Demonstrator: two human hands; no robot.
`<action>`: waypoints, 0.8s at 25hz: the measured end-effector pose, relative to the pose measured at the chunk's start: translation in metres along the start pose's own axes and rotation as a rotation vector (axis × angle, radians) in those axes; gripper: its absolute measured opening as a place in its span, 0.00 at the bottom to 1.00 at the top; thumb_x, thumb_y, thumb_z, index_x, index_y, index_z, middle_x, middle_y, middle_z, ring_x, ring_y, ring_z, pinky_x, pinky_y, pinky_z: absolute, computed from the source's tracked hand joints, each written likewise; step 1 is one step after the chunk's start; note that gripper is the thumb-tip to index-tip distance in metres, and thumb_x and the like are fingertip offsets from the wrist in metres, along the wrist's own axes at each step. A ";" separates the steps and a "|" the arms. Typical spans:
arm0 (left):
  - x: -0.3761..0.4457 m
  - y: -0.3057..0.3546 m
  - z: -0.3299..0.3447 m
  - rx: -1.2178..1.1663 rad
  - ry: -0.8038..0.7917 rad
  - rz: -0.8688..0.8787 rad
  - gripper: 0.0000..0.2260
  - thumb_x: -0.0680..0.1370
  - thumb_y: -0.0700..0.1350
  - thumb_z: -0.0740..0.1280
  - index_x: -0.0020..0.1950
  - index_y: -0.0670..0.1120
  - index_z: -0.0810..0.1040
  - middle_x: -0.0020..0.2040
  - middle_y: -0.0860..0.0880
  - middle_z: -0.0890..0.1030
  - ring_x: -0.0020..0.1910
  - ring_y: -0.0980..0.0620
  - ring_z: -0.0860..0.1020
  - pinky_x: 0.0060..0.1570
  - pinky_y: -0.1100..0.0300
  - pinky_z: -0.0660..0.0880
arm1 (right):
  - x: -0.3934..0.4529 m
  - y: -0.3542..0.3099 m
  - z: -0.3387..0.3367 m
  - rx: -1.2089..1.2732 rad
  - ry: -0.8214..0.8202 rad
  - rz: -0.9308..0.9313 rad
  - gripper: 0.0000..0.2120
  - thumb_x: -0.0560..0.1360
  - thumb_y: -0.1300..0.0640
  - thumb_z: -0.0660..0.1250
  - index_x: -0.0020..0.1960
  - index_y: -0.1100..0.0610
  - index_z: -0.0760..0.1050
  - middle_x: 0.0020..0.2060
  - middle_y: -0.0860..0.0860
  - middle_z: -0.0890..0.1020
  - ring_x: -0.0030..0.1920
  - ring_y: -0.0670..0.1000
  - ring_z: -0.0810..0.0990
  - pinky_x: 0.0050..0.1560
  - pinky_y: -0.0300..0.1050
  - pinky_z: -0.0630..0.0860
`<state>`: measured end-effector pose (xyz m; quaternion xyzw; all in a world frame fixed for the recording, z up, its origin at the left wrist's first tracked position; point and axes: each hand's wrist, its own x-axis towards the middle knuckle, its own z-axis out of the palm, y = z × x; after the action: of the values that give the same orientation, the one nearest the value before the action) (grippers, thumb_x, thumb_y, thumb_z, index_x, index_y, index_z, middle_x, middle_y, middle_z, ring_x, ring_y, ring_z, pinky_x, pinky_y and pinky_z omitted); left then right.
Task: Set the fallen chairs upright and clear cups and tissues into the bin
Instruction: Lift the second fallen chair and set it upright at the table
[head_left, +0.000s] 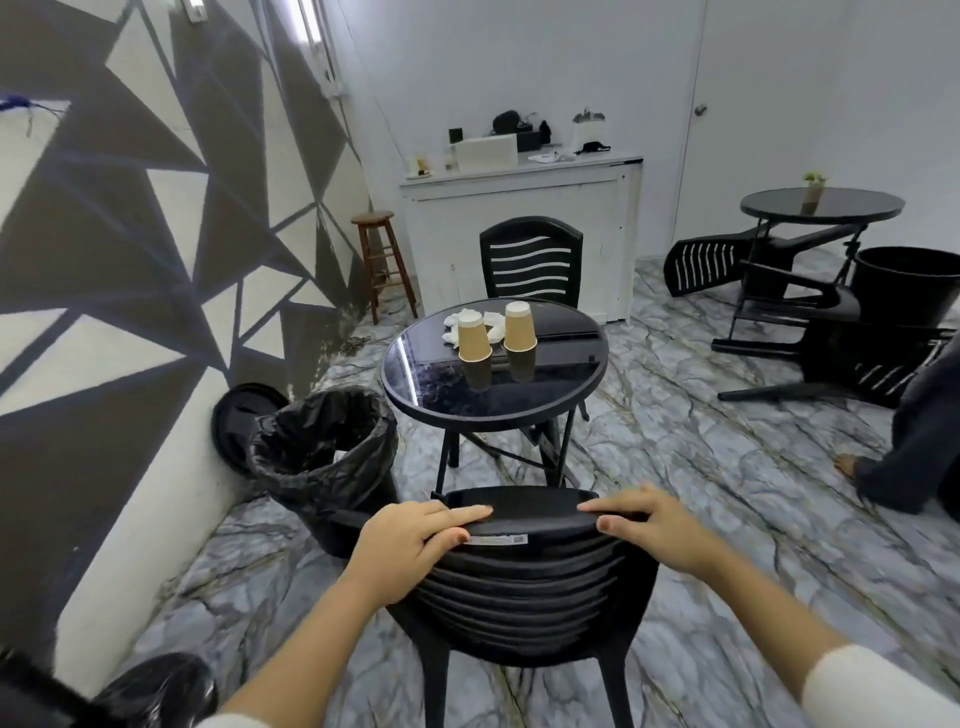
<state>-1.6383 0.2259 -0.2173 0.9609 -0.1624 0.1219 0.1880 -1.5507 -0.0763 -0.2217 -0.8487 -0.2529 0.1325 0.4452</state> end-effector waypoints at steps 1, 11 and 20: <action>0.006 0.008 0.003 -0.032 0.016 -0.050 0.14 0.77 0.64 0.46 0.61 0.76 0.63 0.38 0.62 0.75 0.40 0.58 0.76 0.39 0.60 0.72 | 0.009 0.001 -0.012 -0.001 -0.036 0.004 0.09 0.71 0.46 0.69 0.45 0.31 0.79 0.44 0.57 0.84 0.46 0.49 0.79 0.48 0.38 0.70; 0.009 0.013 -0.003 -0.481 -0.406 -0.334 0.14 0.65 0.66 0.68 0.50 0.70 0.78 0.55 0.69 0.79 0.60 0.65 0.74 0.70 0.53 0.65 | -0.012 0.017 -0.018 0.011 -0.322 0.145 0.13 0.75 0.52 0.67 0.52 0.33 0.77 0.57 0.36 0.78 0.56 0.31 0.75 0.55 0.28 0.71; 0.004 0.028 -0.009 -0.431 -0.374 -0.437 0.15 0.64 0.68 0.67 0.50 0.71 0.78 0.54 0.65 0.81 0.57 0.64 0.76 0.70 0.54 0.63 | 0.000 0.012 -0.030 -0.011 -0.473 0.230 0.32 0.54 0.29 0.72 0.56 0.38 0.78 0.60 0.41 0.79 0.62 0.40 0.75 0.68 0.41 0.68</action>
<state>-1.6461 0.2034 -0.1993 0.9169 -0.0066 -0.1364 0.3750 -1.5332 -0.1022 -0.2149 -0.8196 -0.2525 0.3757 0.3513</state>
